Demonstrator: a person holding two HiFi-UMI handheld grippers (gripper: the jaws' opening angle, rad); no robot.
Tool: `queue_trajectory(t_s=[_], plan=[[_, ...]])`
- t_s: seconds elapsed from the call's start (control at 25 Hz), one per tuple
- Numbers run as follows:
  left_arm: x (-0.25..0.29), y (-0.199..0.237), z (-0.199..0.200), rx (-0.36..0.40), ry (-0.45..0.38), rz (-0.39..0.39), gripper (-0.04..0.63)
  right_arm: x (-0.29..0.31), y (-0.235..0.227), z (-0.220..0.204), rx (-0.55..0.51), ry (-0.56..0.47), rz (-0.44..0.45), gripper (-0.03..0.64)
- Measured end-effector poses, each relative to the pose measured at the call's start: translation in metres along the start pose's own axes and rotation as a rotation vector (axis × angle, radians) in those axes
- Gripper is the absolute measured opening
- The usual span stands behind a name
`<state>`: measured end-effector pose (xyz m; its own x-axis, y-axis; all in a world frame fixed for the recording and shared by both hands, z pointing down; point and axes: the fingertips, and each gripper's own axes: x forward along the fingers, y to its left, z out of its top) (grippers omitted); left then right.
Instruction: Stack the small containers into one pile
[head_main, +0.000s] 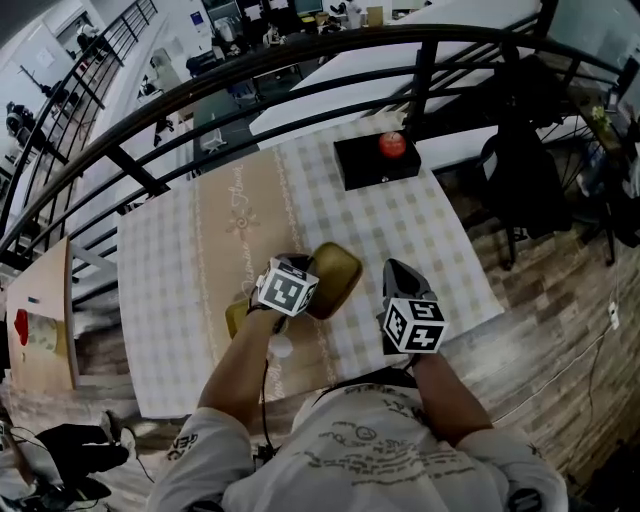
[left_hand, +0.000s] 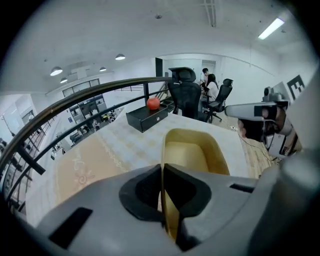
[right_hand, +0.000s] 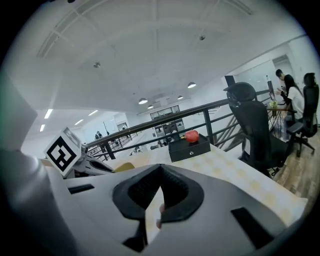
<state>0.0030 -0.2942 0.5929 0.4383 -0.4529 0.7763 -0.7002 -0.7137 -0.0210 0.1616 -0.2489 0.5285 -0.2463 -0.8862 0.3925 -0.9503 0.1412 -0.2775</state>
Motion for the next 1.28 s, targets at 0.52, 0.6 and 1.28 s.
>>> queue_trajectory(t_s=[0.52, 0.6, 1.28], plan=[[-0.096, 0.064, -0.071, 0.158, 0.128, 0.038, 0.011, -0.003, 0.087, -0.021, -0.036, 0.007, 0.104, 0.000], [-0.096, 0.067, -0.092, 0.205, 0.176, 0.018, 0.011, -0.005, 0.093, -0.024, -0.041, 0.010, 0.104, 0.000], [-0.070, 0.060, -0.168, 0.531, 0.362, -0.164, 0.011, -0.024, 0.101, -0.038, -0.054, 0.011, 0.020, 0.001]])
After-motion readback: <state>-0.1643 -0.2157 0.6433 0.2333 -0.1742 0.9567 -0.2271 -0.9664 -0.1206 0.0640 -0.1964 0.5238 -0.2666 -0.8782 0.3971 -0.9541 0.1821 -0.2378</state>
